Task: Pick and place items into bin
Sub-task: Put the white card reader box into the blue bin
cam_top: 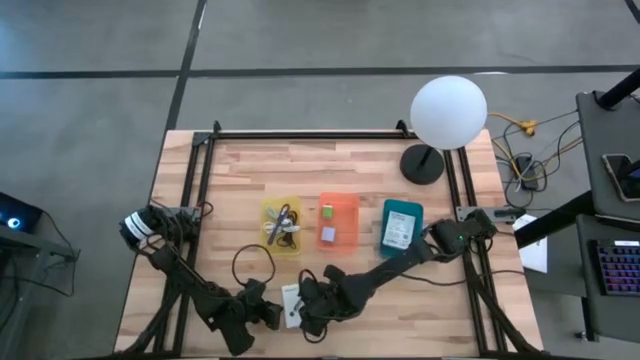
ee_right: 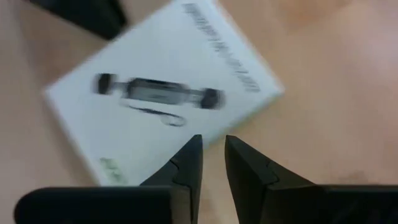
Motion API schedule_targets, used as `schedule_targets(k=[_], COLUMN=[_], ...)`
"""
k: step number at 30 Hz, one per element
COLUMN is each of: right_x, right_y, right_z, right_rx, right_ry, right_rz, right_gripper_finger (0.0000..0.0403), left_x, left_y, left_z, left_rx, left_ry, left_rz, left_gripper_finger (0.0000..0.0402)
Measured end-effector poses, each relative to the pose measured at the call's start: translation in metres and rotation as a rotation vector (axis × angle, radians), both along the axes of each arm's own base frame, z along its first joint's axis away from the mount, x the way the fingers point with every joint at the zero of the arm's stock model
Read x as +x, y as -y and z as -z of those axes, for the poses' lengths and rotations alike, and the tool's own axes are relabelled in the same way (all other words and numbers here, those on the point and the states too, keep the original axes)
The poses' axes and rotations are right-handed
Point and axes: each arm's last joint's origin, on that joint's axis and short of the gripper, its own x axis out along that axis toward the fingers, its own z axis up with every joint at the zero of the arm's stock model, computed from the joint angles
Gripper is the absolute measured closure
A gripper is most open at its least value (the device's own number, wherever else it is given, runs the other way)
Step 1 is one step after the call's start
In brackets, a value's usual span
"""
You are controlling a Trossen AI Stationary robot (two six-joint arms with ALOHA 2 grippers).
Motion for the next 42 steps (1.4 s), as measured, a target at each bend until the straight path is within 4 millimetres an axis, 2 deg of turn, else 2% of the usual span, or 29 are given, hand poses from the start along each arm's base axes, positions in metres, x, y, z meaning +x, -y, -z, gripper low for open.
schedule_targets(k=[7, 12, 20, 26, 31, 37, 42], right_x=[0.001, -0.001, -0.008, -0.023, -0.027, -0.027, -0.020], right_y=[0.000, -0.002, -0.010, -0.009, -0.013, -0.005, -0.004], right_z=[0.008, 0.009, 0.005, -0.007, 0.001, 0.017, 0.018], right_rx=[0.053, 0.039, 0.004, -0.072, -0.086, -0.061, -0.028], right_ry=[0.027, 0.033, 0.046, -0.022, -0.031, -0.052, 0.002], right_rz=[0.036, 0.035, 0.038, 0.053, 0.006, -0.041, -0.078], right_gripper_finger=[0.0344, 0.0344, 0.0344, 0.0357, 0.0391, 0.0394, 0.0394], left_x=[0.022, 0.039, 0.035, 0.021, 0.016, 0.018, 0.027], left_y=[-0.004, -0.003, -0.001, 0.014, 0.019, 0.024, 0.018], left_z=[-0.006, -0.021, -0.022, -0.024, -0.019, 0.002, 0.004], left_rx=[0.044, 0.131, 0.171, 0.153, 0.162, 0.172, 0.165], left_ry=[0.070, 0.165, 0.154, 0.163, 0.154, 0.083, 0.066], left_rz=[0.117, 0.150, 0.187, 0.243, 0.264, 0.312, 0.304], left_gripper_finger=[0.0350, 0.0350, 0.0350, 0.0350, 0.0350, 0.0350, 0.0350])
